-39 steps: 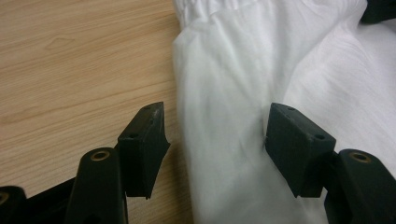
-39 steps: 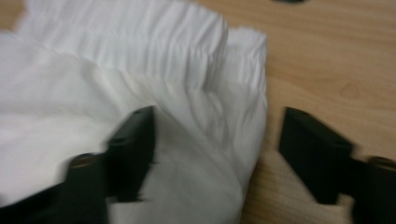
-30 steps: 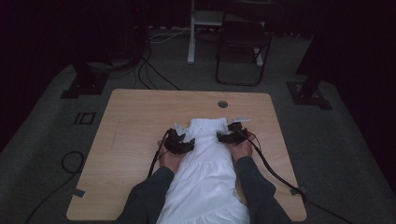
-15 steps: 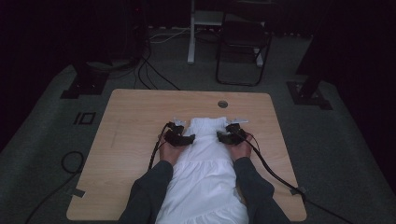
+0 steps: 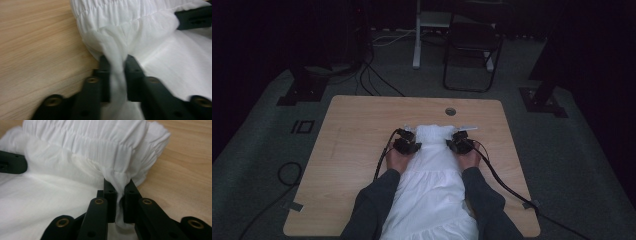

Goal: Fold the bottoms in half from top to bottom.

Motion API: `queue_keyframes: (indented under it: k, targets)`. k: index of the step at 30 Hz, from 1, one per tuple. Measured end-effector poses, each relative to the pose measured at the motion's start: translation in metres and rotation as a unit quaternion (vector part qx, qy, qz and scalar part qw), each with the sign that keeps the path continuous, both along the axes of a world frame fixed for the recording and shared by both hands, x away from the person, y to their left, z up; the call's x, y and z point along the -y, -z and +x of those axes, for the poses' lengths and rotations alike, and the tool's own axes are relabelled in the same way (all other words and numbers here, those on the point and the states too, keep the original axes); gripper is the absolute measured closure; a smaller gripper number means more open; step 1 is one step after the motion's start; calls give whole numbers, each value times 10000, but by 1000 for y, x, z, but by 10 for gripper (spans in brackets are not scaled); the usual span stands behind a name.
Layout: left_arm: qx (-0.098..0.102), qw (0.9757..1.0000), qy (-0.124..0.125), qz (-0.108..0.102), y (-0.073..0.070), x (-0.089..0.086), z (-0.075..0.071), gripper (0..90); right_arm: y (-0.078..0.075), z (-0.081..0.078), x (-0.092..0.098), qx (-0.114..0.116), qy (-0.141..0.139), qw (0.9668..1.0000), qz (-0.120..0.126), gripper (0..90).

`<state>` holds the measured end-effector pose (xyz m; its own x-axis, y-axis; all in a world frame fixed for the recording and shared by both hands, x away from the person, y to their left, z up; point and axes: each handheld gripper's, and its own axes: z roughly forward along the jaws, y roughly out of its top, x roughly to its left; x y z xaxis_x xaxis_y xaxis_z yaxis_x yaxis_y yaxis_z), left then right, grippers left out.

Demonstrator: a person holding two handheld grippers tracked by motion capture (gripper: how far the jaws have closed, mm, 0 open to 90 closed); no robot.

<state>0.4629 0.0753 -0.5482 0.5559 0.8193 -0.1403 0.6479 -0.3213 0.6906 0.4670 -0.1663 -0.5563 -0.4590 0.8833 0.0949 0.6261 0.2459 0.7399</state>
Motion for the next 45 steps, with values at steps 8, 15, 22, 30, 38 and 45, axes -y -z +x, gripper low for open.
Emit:
queue_keyframes:
  k: [8,15,22,30,38,45]
  targets:
    - [437,9984,10,-355,-47,-15,13,866,-37,13,7,258,-145,9993,250,856]
    - [1167,9895,-191,-836,-119,-26,27,864,-107,25,8,980,-131,9935,557,856]
    - [1712,9791,-154,-1085,-172,-32,16,863,-173,17,6,1880,-188,9787,796,855]
    - [1595,9825,111,-957,-146,-41,-36,857,-149,-26,8,1535,-630,9828,811,848]
    - [1988,9746,135,-1021,-111,-51,-122,836,-114,-100,10,1415,-919,9806,1001,841]
    - [1874,9778,-3,-943,-57,-54,-180,833,-67,-155,3,1374,-1077,9815,781,838]
